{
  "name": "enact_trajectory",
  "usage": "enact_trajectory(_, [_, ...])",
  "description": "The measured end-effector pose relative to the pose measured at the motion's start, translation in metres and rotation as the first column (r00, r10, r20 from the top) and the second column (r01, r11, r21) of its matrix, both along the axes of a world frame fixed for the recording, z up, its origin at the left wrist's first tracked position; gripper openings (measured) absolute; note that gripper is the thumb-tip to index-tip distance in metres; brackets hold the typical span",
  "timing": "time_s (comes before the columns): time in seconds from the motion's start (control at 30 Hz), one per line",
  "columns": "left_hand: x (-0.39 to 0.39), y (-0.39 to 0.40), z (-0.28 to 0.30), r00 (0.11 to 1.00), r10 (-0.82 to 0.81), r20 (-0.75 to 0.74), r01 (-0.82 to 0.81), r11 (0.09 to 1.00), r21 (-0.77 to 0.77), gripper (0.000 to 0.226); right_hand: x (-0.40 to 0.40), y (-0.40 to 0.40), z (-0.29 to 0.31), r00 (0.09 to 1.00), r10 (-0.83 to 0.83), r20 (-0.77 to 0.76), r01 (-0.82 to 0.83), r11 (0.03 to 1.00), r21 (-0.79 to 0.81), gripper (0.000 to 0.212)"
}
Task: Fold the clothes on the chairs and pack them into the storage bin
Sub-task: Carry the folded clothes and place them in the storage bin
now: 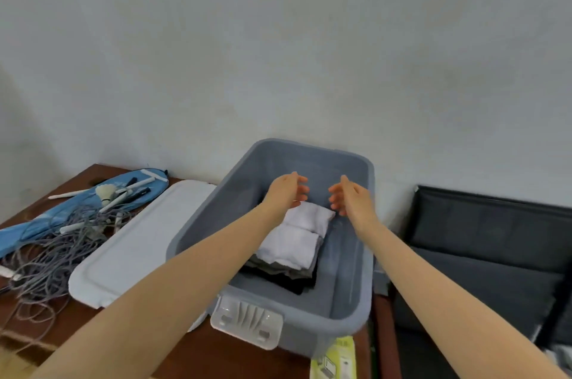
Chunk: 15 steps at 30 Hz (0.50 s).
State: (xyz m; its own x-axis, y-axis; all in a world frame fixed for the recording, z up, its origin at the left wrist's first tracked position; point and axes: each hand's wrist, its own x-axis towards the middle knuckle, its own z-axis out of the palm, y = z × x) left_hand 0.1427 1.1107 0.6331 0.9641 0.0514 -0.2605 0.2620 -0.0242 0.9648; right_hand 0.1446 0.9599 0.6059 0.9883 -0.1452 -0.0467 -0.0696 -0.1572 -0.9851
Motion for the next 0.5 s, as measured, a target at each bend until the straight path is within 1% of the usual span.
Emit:
enact_trajectory(0.13, [-0.047, -0.040, 0.028, 0.991, -0.133, 0.025, 0.135, 0.986, -0.094, 0.032, -0.059, -0.038, 0.016, 0.979, -0.206, 0.007, 0.205, 0.977, 0.050, 0.037])
enact_trajectory(0.27, [-0.099, -0.067, 0.027, 0.968, -0.250, 0.015, 0.249, 0.956, -0.154, 0.034, -0.124, -0.068, 0.007, 0.944, -0.324, -0.068, 0.328, 0.942, 0.069, 0.036])
enact_trajectory(0.37, [-0.136, -0.094, 0.018, 0.935, -0.353, -0.024, 0.347, 0.928, -0.136, 0.034, -0.177, -0.091, -0.004, 0.901, -0.418, -0.115, 0.428, 0.899, 0.091, 0.034])
enact_trajectory(0.5, [-0.184, -0.139, -0.004, 0.889, -0.449, -0.088, 0.443, 0.893, -0.076, 0.038, -0.244, -0.129, -0.026, 0.843, -0.516, -0.151, 0.527, 0.848, 0.051, 0.034])
